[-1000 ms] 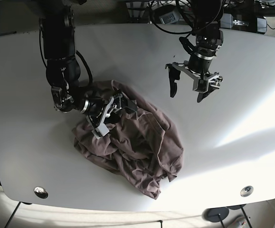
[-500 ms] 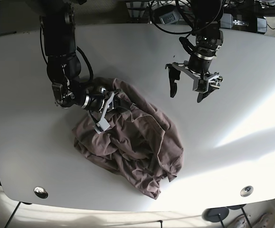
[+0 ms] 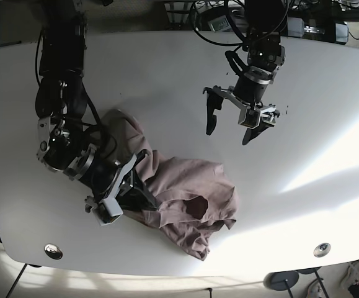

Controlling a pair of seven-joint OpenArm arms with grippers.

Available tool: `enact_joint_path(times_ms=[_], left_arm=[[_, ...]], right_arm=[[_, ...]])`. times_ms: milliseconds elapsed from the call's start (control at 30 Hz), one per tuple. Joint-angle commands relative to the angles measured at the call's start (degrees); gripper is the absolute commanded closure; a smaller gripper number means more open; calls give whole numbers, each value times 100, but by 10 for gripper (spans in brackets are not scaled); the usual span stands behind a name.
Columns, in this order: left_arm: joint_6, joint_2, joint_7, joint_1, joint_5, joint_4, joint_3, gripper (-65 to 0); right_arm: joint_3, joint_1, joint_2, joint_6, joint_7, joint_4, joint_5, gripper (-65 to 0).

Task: Fold the T-shirt properly

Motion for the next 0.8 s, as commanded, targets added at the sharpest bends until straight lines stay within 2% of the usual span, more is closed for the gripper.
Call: enact_joint_path(times_ms=[33,167,367,533,633,800], left_arm=[[11,-13,-124,36,-70,146,88,-518],[11,-13,-133,150,-70,146,378,-518],[11,-4,-159,185,-105,155,483,-518],[20,-21,-124,141,-1002,357,18,-518],[20,-39,-124,1,-1037,357,-149,-518],[20,-39,-124,-333,-1037,331,-440,-518]], right_arm=[[57,712,235,24,159,-144,121,-17],[40,2136,622,50,159,-750,130,-17],[31,3182,631,41,150,-1102,121,-17],[31,3903,719,24,115,-1199,165,-17],[57,4316,710,24,-210,-1172,165,-17],[66,4764,692,15,-298,-645,174,-17]])
